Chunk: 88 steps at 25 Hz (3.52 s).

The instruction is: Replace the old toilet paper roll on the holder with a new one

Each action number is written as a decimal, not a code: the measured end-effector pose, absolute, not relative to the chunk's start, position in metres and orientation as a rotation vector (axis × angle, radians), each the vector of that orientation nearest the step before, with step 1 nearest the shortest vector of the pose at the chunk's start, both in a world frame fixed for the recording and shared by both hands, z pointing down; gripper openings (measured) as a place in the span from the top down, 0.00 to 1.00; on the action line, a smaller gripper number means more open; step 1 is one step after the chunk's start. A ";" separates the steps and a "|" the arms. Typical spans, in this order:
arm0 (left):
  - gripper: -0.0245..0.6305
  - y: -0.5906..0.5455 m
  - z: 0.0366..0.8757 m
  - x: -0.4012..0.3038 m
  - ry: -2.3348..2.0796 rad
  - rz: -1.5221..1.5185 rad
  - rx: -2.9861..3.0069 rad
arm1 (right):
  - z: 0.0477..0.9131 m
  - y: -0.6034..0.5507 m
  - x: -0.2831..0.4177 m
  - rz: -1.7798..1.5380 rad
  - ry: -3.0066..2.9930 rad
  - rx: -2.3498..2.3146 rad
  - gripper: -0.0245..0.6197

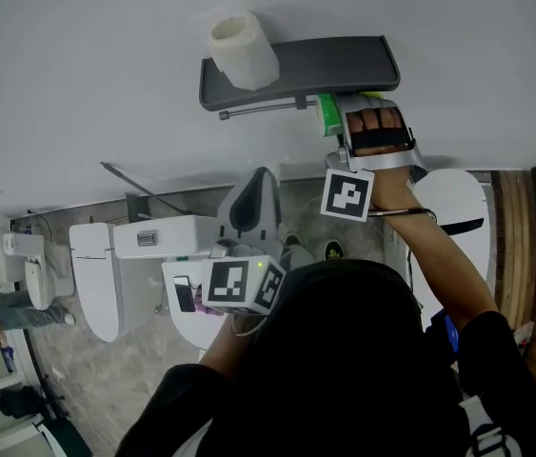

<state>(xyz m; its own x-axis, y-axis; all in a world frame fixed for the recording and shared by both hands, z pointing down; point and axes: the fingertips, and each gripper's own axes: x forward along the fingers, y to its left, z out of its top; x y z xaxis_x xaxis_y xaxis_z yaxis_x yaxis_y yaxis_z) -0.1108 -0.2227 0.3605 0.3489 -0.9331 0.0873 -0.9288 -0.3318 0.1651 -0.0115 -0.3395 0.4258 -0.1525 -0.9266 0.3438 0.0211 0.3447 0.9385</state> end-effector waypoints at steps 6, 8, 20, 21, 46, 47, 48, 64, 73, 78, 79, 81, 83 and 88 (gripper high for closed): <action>0.93 -0.224 0.360 -0.112 -1.697 -0.031 2.419 | 0.424 -0.338 -0.027 -1.027 -1.515 0.874 0.31; 0.93 -0.224 0.360 -0.113 -1.701 -0.031 2.415 | 0.425 -0.338 -0.027 -1.021 -1.516 0.872 0.31; 0.93 -0.232 0.363 -0.106 -1.683 -0.015 2.424 | 0.418 -0.330 -0.027 -1.033 -1.588 0.856 0.31; 0.93 -0.233 0.363 -0.105 -1.684 -0.017 2.424 | 0.416 -0.329 -0.026 -1.039 -1.592 0.858 0.31; 0.93 -0.239 0.360 -0.062 -1.577 -0.003 2.521 | 0.299 -0.228 0.036 -0.949 -2.254 0.887 0.90; 0.93 -0.240 0.360 -0.060 -1.570 -0.003 2.527 | 0.295 -0.227 0.041 -0.930 -2.284 0.892 0.91; 0.93 -0.240 0.360 -0.058 -1.563 -0.003 2.532 | 0.290 -0.225 0.046 -0.905 -2.326 0.897 0.91; 0.93 -0.237 0.356 -0.042 -1.539 0.008 2.565 | 0.269 -0.223 0.193 -0.184 -2.812 1.511 0.91; 0.93 -0.238 0.360 -0.034 -1.520 0.024 2.571 | 0.307 -0.217 0.217 -0.033 -2.747 1.599 0.91; 0.93 -0.242 0.360 -0.030 -1.507 0.020 2.582 | 0.311 -0.219 0.217 -0.017 -2.746 1.599 0.91; 0.93 -0.242 0.359 -0.029 -1.505 0.019 2.584 | 0.310 -0.220 0.217 -0.017 -2.747 1.599 0.91; 0.93 -0.243 0.359 -0.029 -1.503 0.021 2.585 | 0.310 -0.221 0.218 -0.016 -2.744 1.602 0.91; 0.93 -0.243 0.360 -0.029 -1.502 0.027 2.587 | 0.312 -0.222 0.218 -0.009 -2.731 1.607 0.91; 0.93 -0.244 0.360 -0.030 -1.501 0.026 2.590 | 0.317 -0.224 0.215 0.007 -2.722 1.602 0.91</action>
